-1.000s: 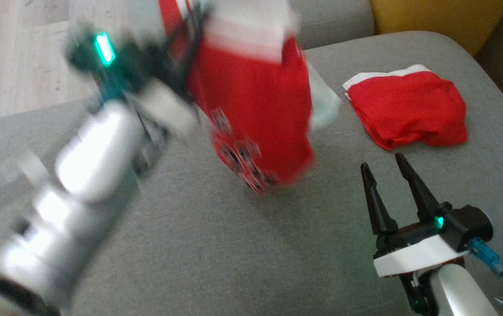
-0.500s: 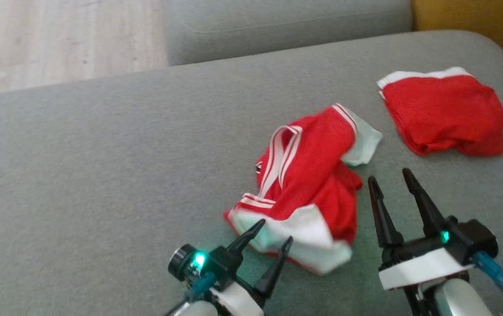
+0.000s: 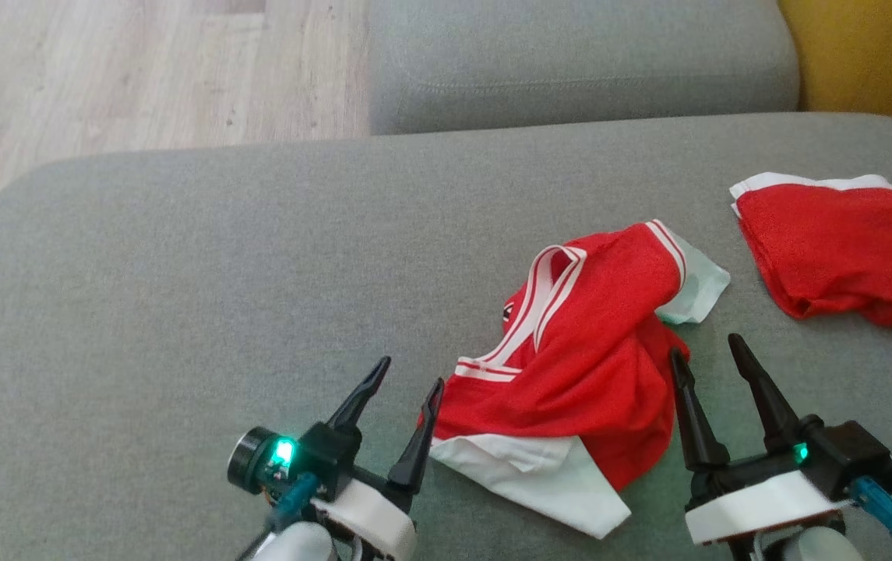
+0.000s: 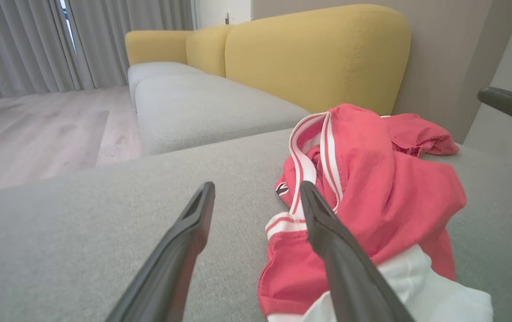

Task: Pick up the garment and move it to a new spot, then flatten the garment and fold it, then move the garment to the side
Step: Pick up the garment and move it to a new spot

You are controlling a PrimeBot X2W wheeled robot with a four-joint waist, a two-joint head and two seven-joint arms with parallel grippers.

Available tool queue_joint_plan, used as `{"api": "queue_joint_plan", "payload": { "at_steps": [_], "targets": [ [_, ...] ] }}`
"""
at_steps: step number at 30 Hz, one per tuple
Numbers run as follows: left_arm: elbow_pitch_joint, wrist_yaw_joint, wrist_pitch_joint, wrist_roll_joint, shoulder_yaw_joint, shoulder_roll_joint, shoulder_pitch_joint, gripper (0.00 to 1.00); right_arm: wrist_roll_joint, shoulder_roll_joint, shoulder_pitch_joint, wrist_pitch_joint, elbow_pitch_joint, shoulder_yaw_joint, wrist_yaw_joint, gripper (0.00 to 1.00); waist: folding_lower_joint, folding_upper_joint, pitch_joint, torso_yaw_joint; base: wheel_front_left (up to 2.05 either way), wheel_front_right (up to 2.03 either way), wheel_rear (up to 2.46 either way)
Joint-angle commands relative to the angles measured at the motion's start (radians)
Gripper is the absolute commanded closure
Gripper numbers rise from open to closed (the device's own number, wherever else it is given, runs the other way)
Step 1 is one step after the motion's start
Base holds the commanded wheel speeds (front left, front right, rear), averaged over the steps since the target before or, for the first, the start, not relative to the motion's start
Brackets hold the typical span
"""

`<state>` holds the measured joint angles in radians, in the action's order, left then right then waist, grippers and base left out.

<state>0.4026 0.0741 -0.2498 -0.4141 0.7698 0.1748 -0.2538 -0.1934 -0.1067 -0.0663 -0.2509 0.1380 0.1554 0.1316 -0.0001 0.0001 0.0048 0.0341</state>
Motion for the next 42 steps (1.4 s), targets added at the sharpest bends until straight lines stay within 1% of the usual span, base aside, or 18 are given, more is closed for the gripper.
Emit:
{"api": "queue_joint_plan", "payload": {
  "at_steps": [1, 4, 7, 12, 14, 18, 21, 22, 23, 24, 29, 30, 31, 32, 34, 38, 40, 42],
  "targets": [
    [-0.018, -0.010, 0.003, -0.016, -0.041, -0.002, -0.059, 0.00, 0.001, -0.014, 0.026, -0.011, -0.037, 0.021, -0.001, 0.00, 0.0001, -0.0001, 0.011, -0.001, 0.00, 0.00, 0.00],
    [0.032, -0.069, 0.050, -0.057, -0.039, -0.013, -0.101, 0.00, 0.002, -0.016, 0.040, -0.011, -0.040, 0.024, -0.001, 0.00, 0.0001, -0.0001, 0.039, -0.005, 0.00, 0.00, 0.00],
    [0.078, -0.116, 0.079, -0.081, -0.035, -0.032, -0.155, 0.00, -0.007, -0.013, 0.054, -0.011, -0.040, 0.021, -0.001, 0.00, 0.0001, -0.0001, 0.068, -0.005, 0.00, 0.00, 0.00],
    [0.174, -0.183, 0.147, -0.116, 0.008, -0.048, -0.229, 0.00, -0.007, -0.016, 0.074, -0.011, -0.038, 0.023, -0.001, 0.00, 0.0001, -0.0001, 0.104, -0.011, 0.00, 0.00, 0.00],
    [0.203, -0.195, 0.174, -0.148, 0.025, -0.051, -0.247, 0.00, -0.006, -0.018, 0.084, -0.011, -0.036, 0.029, -0.001, 0.00, 0.0001, -0.0001, 0.116, -0.019, 0.00, 0.00, 0.00],
    [0.247, -0.204, 0.233, -0.211, 0.072, -0.049, -0.273, 0.00, -0.001, -0.021, 0.102, -0.011, -0.035, 0.027, -0.001, 0.00, 0.0001, -0.0001, 0.133, -0.037, 0.00, 0.00, 0.00],
    [0.223, -0.204, 0.248, -0.281, 0.140, -0.040, -0.285, 0.00, 0.003, -0.022, 0.106, -0.011, -0.034, 0.024, -0.001, 0.00, 0.0001, -0.0001, 0.141, -0.050, 0.00, 0.00, 0.00],
    [0.213, -0.204, 0.233, -0.301, 0.157, -0.033, -0.290, 0.44, 0.003, -0.021, 0.107, -0.011, -0.034, 0.023, -0.001, 0.00, 0.0001, -0.0001, 0.143, -0.054, 0.00, 0.00, 0.00],
    [0.206, -0.204, 0.213, -0.317, 0.172, -0.024, -0.297, 0.90, 0.004, -0.020, 0.108, -0.011, -0.034, 0.023, -0.001, 0.00, 0.0001, -0.0001, 0.144, -0.059, 0.00, 0.00, 0.00],
    [0.200, -0.204, 0.192, -0.329, 0.189, -0.016, -0.304, 1.00, 0.004, -0.018, 0.110, -0.011, -0.033, 0.022, -0.001, 0.00, 0.0001, -0.0001, 0.143, -0.064, 0.00, 0.00, 0.00],
    [0.091, -0.205, 0.099, -0.432, 0.254, 0.002, -0.371, 1.00, 0.006, -0.005, 0.112, -0.011, -0.033, 0.014, -0.001, 0.00, 0.0001, -0.0001, 0.124, -0.090, 0.00, 0.00, 0.00],
    [0.062, -0.205, 0.084, -0.449, 0.259, 0.005, -0.393, 1.00, 0.005, -0.002, 0.112, -0.011, -0.033, 0.012, -0.001, 0.00, 0.0001, -0.0001, 0.120, -0.096, 0.00, 0.00, 0.00],
    [0.062, -0.205, 0.084, -0.449, 0.259, 0.005, -0.393, 1.00, 0.005, -0.002, 0.112, -0.011, -0.033, 0.012, -0.001, 0.00, 0.0001, -0.0001, 0.120, -0.096, 0.00, 0.00, 0.00],
    [0.028, -0.205, 0.074, -0.475, 0.259, 0.006, -0.416, 1.00, 0.003, 0.001, 0.113, -0.011, -0.033, 0.010, -0.001, 0.00, 0.0001, -0.0001, 0.117, -0.103, 0.00, 0.00, 0.00],
    [-0.043, -0.205, 0.060, -0.539, 0.240, 0.011, -0.467, 1.00, 0.001, 0.009, 0.118, -0.011, -0.031, 0.012, -0.001, 0.00, 0.0001, -0.0001, 0.114, -0.123, 0.00, 0.00, 0.00],
    [-0.159, -0.205, 0.073, -0.635, 0.193, 0.033, -0.604, 1.00, -0.007, 0.027, 0.133, -0.011, -0.029, 0.025, -0.001, 0.00, 0.0001, -0.0001, 0.111, -0.177, 0.00, 0.00, 0.00],
    [-0.184, -0.205, 0.081, -0.665, 0.157, 0.038, -0.684, 1.00, -0.013, 0.035, 0.137, -0.011, -0.029, 0.029, -0.001, 0.00, 0.0001, -0.0001, 0.111, -0.208, 0.00, 0.00, 0.00],
    [-0.180, -0.205, 0.083, -0.677, 0.120, 0.034, -0.770, 1.00, -0.017, 0.041, 0.137, -0.011, -0.029, 0.030, -0.001, 0.00, 0.0001, -0.0001, 0.112, -0.239, 0.00, 0.00, 0.00]
  ]
}}
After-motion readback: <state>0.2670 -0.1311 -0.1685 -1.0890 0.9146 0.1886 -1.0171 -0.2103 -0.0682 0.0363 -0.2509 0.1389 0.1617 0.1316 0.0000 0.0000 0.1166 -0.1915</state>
